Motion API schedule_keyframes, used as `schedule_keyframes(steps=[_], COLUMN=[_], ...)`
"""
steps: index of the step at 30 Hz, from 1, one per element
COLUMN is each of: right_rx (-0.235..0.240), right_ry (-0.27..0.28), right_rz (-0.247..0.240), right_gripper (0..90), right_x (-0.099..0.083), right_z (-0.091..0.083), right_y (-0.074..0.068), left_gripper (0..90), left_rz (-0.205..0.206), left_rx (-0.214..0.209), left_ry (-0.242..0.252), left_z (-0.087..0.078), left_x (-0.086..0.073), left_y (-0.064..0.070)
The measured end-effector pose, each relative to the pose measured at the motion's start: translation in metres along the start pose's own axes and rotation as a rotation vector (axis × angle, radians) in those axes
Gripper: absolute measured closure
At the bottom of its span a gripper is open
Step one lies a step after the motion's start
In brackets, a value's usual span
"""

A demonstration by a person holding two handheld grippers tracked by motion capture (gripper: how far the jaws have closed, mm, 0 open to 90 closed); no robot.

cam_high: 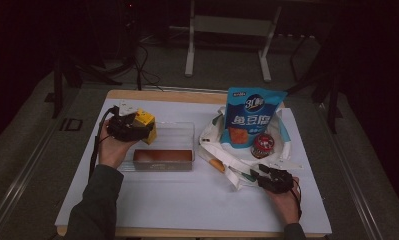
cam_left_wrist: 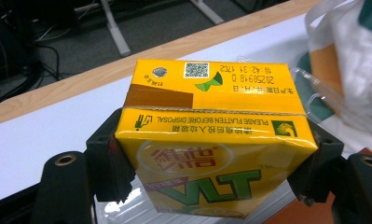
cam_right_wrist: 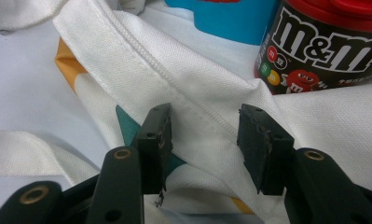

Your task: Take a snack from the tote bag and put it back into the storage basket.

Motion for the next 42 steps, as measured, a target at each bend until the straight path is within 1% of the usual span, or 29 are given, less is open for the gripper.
schedule_keyframes(steps=[2, 4, 6, 8, 10, 12, 22, 27, 29, 30, 32, 38, 42], right_rx=[0.000, -0.001, -0.001, -0.001, -0.001, -0.001, -0.001, -0.001, -0.001, -0.001, -0.002, -0.002, -0.001], right_ry=[-0.001, 0.000, 0.000, 0.000, 0.000, 0.000, 0.000, 0.000, 0.000, 0.000, 0.000, 0.000, 0.000], right_rz=[-0.001, -0.001, -0.001, -0.002, -0.001, -0.002, -0.002, -0.002, -0.002, -0.002, -0.002, -0.002, -0.002], right_gripper=[54.5, 54.5, 54.5, 54.5, 54.5, 54.5, 54.5, 54.5, 54.5, 54.5, 54.5, 54.5, 54.5], right_x=[0.000, 0.000, 0.000, 0.000, 0.000, 0.000, 0.000, 0.000, 0.000, 0.000, 0.000, 0.000, 0.000], right_z=[0.000, 0.000, 0.000, 0.000, 0.000, 0.000, 0.000, 0.000, 0.000, 0.000, 0.000, 0.000, 0.000], right_y=[0.000, 0.000, 0.000, 0.000, 0.000, 0.000, 0.000, 0.000, 0.000, 0.000, 0.000, 0.000, 0.000], left_gripper=[28.1, 28.1, 28.1, 28.1, 28.1, 28.1, 28.0, 28.0, 28.0, 28.0, 28.0, 27.8, 27.7], left_rz=[0.000, -0.006, -0.008, -0.021, -0.023, -0.032, -0.039, -0.046, -0.046, -0.057, -0.057, -0.043, -0.056], left_rx=[0.010, 0.005, 0.010, 0.012, 0.012, 0.021, 0.033, 0.046, 0.046, 0.046, 0.044, 0.048, 0.040], left_ry=[-0.007, -0.018, -0.023, -0.033, -0.036, -0.045, -0.068, -0.096, -0.096, -0.095, -0.101, -0.121, -0.117], left_z=[0.000, 0.000, 0.001, 0.002, 0.002, 0.004, 0.007, 0.012, 0.012, 0.013, 0.014, 0.017, 0.017], left_x=[-0.003, -0.007, -0.012, -0.017, -0.019, -0.024, -0.033, -0.041, -0.041, -0.044, -0.046, -0.050, -0.053], left_y=[-0.002, -0.004, -0.006, -0.008, -0.009, -0.012, -0.018, -0.020, -0.020, -0.021, -0.022, -0.020, -0.022])
Point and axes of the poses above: each handheld gripper's, and its own axes: z roughly forward along the jaws, x roughly out of its top, y roughly to its right, the point moved 2 cm from there along z, roughly forward along the jaws, and after that the axes turned 1 degree about -z, right-handed, at the moved point
